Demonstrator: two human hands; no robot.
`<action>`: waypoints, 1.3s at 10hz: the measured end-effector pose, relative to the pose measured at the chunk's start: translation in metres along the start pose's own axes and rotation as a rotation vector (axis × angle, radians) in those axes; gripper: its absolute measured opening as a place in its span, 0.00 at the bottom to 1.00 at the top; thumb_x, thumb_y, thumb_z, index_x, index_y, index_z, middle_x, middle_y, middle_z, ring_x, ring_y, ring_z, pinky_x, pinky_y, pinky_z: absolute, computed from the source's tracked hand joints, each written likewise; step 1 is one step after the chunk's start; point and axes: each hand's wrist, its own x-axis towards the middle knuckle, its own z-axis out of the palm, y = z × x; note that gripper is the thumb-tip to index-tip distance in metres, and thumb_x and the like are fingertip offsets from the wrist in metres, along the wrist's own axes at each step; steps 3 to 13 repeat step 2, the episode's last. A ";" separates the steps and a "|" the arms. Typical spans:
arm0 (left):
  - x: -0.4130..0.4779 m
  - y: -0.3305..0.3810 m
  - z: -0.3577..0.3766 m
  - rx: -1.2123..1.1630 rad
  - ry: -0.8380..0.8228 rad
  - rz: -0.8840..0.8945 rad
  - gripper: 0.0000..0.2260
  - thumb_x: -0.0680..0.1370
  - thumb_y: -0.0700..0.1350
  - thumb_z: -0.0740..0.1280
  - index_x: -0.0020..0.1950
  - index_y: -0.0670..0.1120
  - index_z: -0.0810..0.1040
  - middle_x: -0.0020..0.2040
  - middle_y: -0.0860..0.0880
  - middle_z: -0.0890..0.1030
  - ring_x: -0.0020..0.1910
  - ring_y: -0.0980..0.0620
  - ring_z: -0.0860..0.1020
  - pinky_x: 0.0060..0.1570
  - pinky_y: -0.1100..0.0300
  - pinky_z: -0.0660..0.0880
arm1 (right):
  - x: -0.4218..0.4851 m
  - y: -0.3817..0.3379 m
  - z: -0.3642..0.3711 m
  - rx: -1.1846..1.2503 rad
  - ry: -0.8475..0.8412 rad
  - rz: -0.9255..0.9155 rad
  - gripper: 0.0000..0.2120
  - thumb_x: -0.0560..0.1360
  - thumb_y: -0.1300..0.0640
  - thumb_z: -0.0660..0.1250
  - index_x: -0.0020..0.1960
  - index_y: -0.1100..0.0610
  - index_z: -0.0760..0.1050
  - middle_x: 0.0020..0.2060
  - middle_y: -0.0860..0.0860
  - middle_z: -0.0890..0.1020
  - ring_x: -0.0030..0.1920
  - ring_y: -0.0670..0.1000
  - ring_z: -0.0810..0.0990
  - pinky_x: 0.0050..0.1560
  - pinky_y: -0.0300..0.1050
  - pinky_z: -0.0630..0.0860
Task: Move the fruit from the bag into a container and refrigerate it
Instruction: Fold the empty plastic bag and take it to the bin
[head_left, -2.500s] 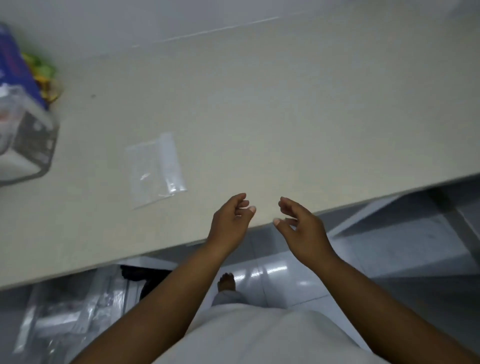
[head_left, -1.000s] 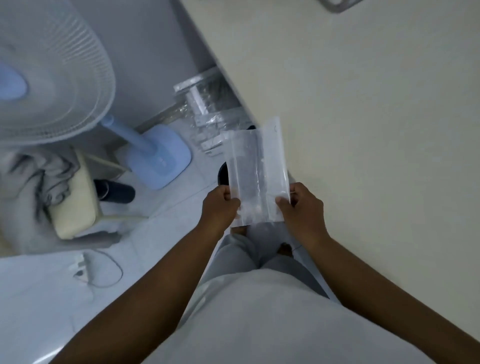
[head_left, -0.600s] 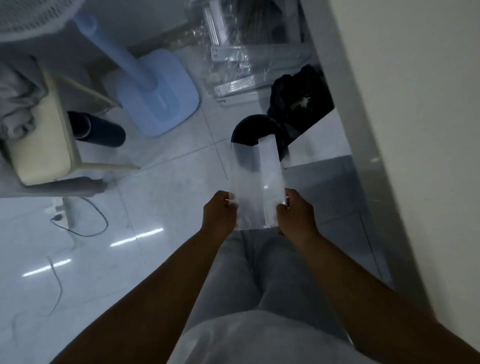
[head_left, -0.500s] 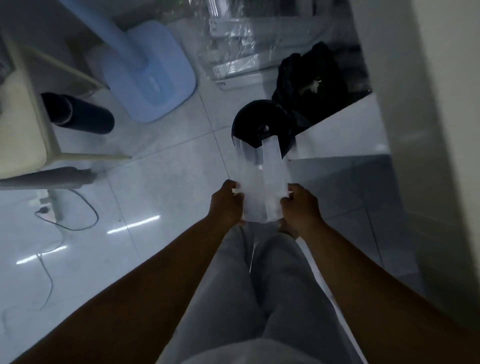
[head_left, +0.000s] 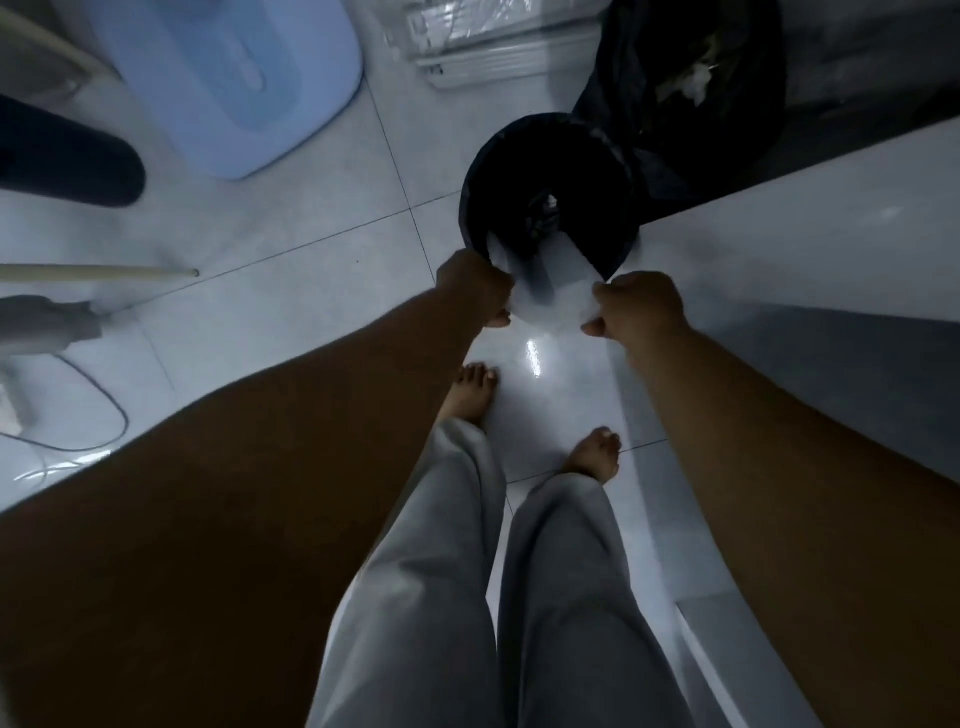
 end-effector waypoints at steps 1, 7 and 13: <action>0.011 -0.004 -0.004 0.118 0.078 0.091 0.09 0.76 0.45 0.66 0.38 0.42 0.77 0.17 0.52 0.77 0.25 0.52 0.83 0.35 0.59 0.81 | 0.005 0.000 0.006 0.093 -0.003 0.019 0.10 0.75 0.60 0.66 0.35 0.57 0.72 0.33 0.55 0.81 0.33 0.53 0.83 0.51 0.55 0.83; 0.011 -0.013 -0.005 0.114 0.067 0.080 0.12 0.77 0.47 0.66 0.37 0.42 0.76 0.17 0.51 0.76 0.26 0.51 0.83 0.36 0.56 0.82 | -0.003 0.007 0.007 0.009 -0.013 -0.016 0.06 0.75 0.58 0.65 0.41 0.59 0.76 0.39 0.56 0.81 0.41 0.57 0.84 0.51 0.57 0.83; 0.011 -0.013 -0.005 0.114 0.067 0.080 0.12 0.77 0.47 0.66 0.37 0.42 0.76 0.17 0.51 0.76 0.26 0.51 0.83 0.36 0.56 0.82 | -0.003 0.007 0.007 0.009 -0.013 -0.016 0.06 0.75 0.58 0.65 0.41 0.59 0.76 0.39 0.56 0.81 0.41 0.57 0.84 0.51 0.57 0.83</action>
